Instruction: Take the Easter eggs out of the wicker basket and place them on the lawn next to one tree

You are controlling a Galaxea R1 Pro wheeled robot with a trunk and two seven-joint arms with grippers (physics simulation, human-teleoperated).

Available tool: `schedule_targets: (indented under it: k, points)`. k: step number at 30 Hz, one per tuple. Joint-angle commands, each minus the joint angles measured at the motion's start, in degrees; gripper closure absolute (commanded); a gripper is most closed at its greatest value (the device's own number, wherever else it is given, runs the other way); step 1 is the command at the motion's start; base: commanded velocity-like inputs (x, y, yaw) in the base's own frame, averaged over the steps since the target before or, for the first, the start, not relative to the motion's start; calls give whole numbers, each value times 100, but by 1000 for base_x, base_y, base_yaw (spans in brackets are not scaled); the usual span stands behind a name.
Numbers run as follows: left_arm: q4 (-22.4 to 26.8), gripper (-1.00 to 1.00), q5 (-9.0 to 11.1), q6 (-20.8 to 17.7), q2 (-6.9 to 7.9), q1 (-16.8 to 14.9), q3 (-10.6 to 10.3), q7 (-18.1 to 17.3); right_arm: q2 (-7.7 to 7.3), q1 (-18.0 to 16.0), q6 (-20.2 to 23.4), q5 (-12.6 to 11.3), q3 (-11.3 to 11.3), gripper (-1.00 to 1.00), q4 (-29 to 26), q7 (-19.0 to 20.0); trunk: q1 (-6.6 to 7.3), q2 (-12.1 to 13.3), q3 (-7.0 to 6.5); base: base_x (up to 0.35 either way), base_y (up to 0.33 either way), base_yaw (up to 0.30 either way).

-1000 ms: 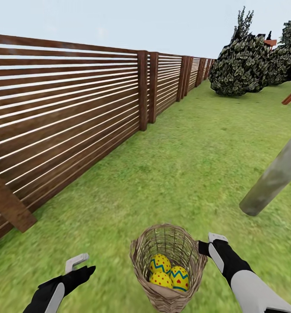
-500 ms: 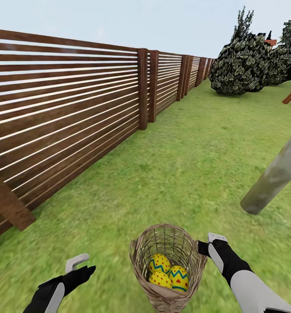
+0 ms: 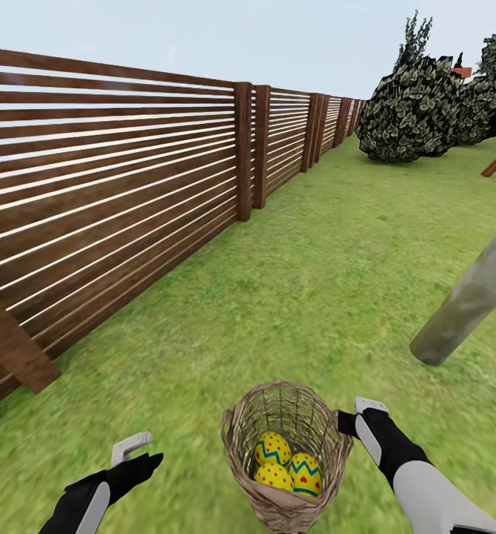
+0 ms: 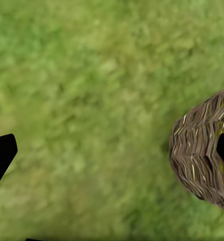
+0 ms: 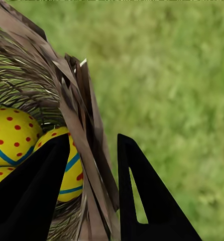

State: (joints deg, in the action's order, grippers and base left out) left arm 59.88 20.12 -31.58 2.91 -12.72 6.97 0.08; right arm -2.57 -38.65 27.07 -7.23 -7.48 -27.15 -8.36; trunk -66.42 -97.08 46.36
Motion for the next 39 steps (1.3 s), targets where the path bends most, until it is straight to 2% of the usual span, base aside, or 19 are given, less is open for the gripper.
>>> schedule_targets:
  k: [1, 10, 34, 39]
  points:
    - [6, -100, 34, -33, -1, -2, 7, 1, -10, -2, 15, -84, 2, 100, -9, -36, -22, -44, 23, 0, 0, 0]
    - [20, -100, 36, -33, -1, -2, 6, 1, -24, -2, 12, -85, 1, 100, -10, -32, -88, -164, 77, 0, 0, 0]
    - [17, -100, 35, -33, -1, -2, 6, 1, 2, -2, 15, -85, 1, 100, -10, -34, -615, -1127, 508, 0, 0, 0]
    - [23, -100, 37, -33, -1, -2, 7, 1, 2, -2, 11, -85, 1, 100, -10, -35, -615, -1127, 508, 0, 0, 0]
